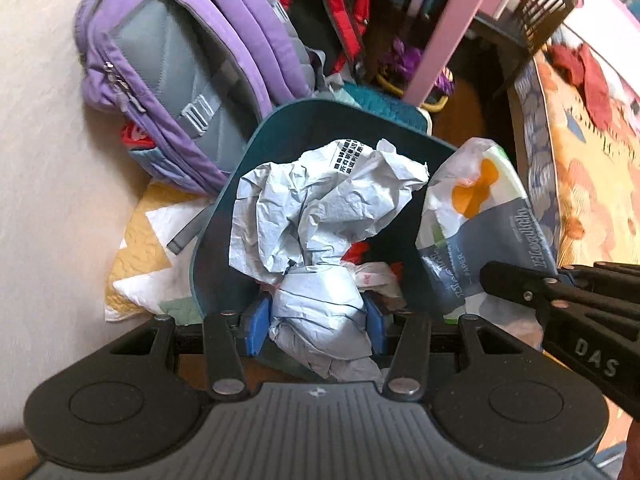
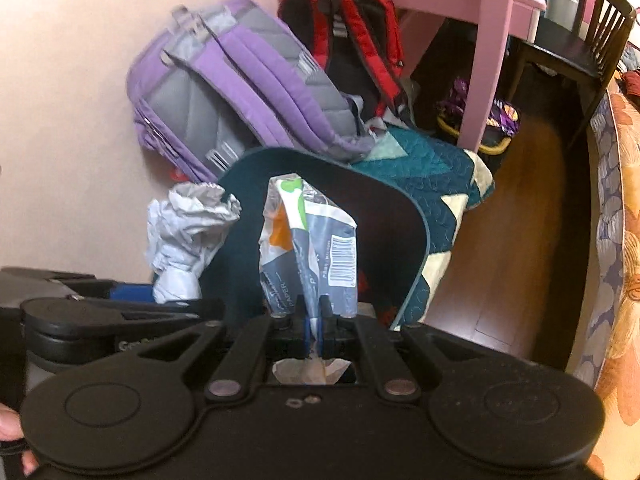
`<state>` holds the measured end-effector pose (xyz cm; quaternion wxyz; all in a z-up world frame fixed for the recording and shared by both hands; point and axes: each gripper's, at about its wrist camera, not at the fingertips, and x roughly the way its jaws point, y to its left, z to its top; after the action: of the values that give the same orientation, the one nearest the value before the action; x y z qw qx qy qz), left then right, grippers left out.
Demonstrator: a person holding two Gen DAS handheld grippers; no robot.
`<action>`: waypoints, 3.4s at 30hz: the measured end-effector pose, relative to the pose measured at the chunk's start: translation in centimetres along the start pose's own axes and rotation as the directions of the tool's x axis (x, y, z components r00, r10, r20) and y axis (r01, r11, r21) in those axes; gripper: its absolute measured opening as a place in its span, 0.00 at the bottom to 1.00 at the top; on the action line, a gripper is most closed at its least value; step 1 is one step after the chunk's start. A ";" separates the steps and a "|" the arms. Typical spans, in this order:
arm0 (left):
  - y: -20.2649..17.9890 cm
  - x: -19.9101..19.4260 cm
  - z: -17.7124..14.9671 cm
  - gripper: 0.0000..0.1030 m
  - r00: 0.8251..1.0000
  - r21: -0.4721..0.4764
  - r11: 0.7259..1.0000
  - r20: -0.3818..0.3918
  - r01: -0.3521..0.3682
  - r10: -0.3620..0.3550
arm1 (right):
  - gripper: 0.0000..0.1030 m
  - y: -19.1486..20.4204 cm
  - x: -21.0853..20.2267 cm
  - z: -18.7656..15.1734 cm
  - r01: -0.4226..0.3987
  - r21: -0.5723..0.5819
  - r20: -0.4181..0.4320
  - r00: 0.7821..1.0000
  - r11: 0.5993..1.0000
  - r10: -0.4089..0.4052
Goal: Collect trash
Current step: 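Carry white paper and chip bag up over the green wastebasket, then open left tool dropping white paper while right tool releases chip bag into basket, then lower both tools back down to the remaining trash on the floor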
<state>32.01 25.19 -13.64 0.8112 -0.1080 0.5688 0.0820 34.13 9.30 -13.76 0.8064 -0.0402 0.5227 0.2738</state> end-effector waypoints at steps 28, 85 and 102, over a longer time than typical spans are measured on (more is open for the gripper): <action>0.2 8.0 0.5 0.60 0.979 0.016 0.998 -0.195 0.065 -0.061 | 0.18 0.2 6.1 -0.9 0.091 -0.031 -0.144 0.985 0.995 -0.095; -21.4 -1.3 -14.0 0.99 0.973 0.011 0.981 0.128 0.192 -0.192 | 0.87 -23.6 -13.2 -19.0 0.037 0.034 0.089 0.995 0.999 -0.040; -23.9 19.8 -19.7 0.99 0.994 0.176 0.979 0.032 0.098 -0.105 | 0.87 -31.9 7.9 -23.9 0.101 0.293 -0.066 0.994 0.951 -0.086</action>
<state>26.98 -2.90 -36.80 0.8323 -0.0636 0.5506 -0.0072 32.35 -22.91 -38.43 0.8012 0.0488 0.5764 0.1528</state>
